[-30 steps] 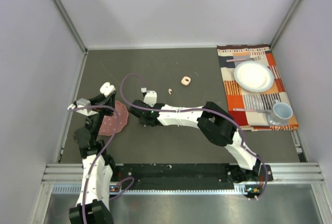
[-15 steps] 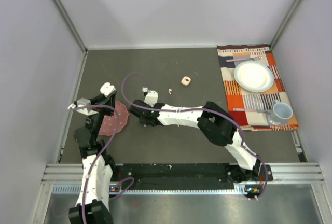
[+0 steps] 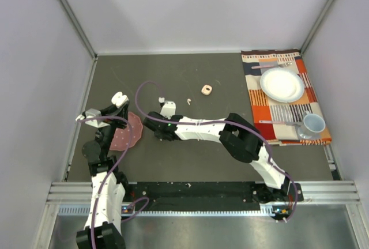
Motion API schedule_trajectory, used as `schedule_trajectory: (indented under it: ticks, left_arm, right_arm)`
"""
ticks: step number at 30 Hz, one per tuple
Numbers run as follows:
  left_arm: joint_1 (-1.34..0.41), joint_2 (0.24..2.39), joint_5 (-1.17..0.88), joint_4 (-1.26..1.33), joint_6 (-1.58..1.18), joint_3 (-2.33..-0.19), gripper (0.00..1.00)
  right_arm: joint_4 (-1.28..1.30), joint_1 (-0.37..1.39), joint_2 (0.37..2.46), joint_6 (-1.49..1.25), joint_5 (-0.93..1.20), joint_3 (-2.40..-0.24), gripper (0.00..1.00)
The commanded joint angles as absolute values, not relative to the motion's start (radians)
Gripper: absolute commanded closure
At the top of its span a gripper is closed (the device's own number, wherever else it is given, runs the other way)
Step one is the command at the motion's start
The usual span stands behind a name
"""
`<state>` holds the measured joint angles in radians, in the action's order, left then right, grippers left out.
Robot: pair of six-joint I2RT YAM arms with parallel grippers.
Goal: Insert the wireless bluetooth earbuds into the charging case
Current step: Pick up the left earbud from the center of the board.
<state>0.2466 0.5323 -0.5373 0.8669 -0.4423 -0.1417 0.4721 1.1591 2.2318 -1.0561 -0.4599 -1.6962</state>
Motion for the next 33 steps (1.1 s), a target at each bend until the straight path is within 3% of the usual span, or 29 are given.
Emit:
schedule_trajectory:
  ticks: [1,33]
  left_arm:
    - [0.242,0.523,-0.529,0.902,-0.434,-0.143,1.0]
    - [0.239,0.518,-0.526,0.885,-0.43,-0.141,1.0]
  right_arm:
    - [0.528,1.18,2.243,-1.066,-0.477,-1.669,0.65]
    - [0.531,1.195,2.241,-1.077,-0.483,-1.671,0.73]
